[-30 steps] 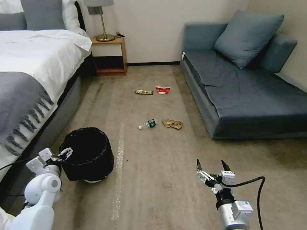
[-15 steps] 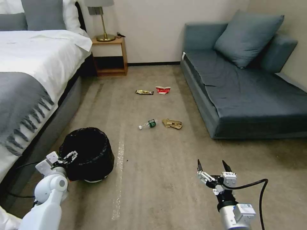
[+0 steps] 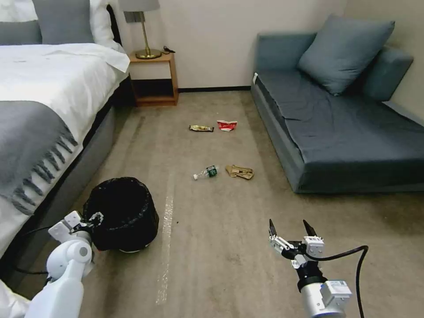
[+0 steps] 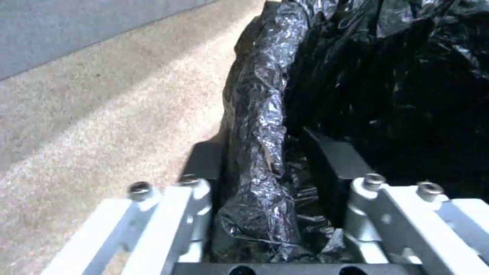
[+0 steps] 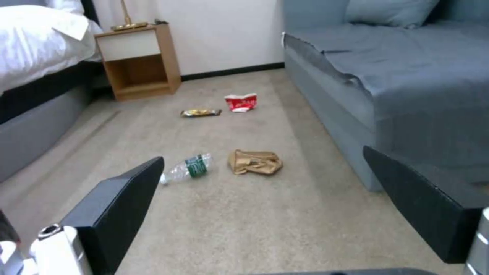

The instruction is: Pick up the trash bin, then pick up the garbage on the floor and place it into the trash bin.

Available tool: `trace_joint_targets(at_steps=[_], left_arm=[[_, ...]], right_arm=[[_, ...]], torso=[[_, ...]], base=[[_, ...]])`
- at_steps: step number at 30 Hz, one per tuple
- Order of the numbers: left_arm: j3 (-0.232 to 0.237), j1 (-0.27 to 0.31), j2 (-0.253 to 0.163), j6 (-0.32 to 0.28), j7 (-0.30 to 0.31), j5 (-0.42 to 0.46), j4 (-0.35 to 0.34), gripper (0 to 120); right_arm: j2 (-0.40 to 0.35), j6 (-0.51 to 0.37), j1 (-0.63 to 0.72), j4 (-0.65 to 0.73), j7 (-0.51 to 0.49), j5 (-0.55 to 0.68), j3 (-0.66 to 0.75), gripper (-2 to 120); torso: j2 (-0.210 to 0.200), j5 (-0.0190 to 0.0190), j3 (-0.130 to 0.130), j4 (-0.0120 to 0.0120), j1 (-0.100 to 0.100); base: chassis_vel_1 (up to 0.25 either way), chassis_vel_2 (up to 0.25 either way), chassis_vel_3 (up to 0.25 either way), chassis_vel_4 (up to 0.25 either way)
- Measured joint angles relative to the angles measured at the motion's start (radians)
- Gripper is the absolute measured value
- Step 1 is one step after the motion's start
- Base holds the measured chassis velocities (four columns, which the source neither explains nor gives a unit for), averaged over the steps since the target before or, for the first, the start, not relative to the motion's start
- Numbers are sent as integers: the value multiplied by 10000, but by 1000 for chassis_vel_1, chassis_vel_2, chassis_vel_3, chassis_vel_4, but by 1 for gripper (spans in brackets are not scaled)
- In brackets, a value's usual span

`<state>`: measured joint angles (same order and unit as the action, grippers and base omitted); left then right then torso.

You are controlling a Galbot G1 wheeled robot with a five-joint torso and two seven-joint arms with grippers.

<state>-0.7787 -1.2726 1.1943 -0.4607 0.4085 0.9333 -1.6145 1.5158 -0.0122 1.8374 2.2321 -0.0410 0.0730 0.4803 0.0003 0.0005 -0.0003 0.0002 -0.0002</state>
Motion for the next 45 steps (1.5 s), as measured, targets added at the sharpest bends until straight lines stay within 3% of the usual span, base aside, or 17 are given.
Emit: trace_joint_targets(at_steps=[6, 9, 12, 13, 14, 16, 22, 25, 29, 30, 45], left_arm=[[-115, -224, -8, -5, -49, 78, -208, 19], [-222, -425, 7, 270, -171, 122, -403, 6], [-226, -437, 9, 313, -189, 123, -410, 6], [-265, -605, 38, 964, -550, 27, -474, 4], [-278, -710, 53, 1169, -681, -66, -571, 4], [-289, -744, 59, 1217, -707, -86, -612, 4], [-535, -1224, 95, 2089, -798, -756, -1231, 4], [-653, -1631, 145, 2585, -752, -1544, -1892, 4], [-671, -1859, 211, 2935, -678, -2322, -2192, 4], [-677, -2008, 271, 3445, -621, -3322, -2273, 4], [-651, -2494, 355, 4091, -581, -4450, -2276, 4]], right_arm=[[27, -41, 38, 117, 37, -2, -80, 100], [67, -39, 126, 171, 38, -24, -152, 100], [70, -39, 133, 175, 38, -27, -159, 100], [99, -39, 183, 186, 16, -40, -214, 100], [120, -42, 207, 189, -3, -40, -258, 100], [129, -46, 213, 191, -5, -41, -277, 100], [209, -56, 262, 178, -29, -220, -436, 100], [248, 9, 255, 51, -43, -283, -527, 100], [285, 202, 229, -71, 27, -365, -584, 100], [321, 450, 208, -186, 190, -412, -629, 100], [344, 1011, -119, -690, 917, -111, -631, 100]], torso=[[-1, -11, 2, -1, 1], [-3, -21, 5, -5, 2], [-3, -21, 5, -6, 2], [-5, -33, 7, -8, 3], [-5, -37, 8, -9, 3], [-5, -36, 9, -10, 3], [-6, -18, 6, -5, 3], [-5, -4, 3, -2, 3], [-5, -6, 3, -4, 3], [-5, -5, 3, -2, 3], [-4, -5, 3, -3, 3]], base=[[0, 0, 0, 0], [0, 0, 0, 0], [0, 0, 0, 0], [0, 0, 0, 0], [0, 0, 0, 0], [0, 0, 0, 0], [0, 0, 0, 0], [0, 0, 0, 0], [0, 0, 0, 0], [0, 0, 0, 0], [0, 0, 0, 0]])
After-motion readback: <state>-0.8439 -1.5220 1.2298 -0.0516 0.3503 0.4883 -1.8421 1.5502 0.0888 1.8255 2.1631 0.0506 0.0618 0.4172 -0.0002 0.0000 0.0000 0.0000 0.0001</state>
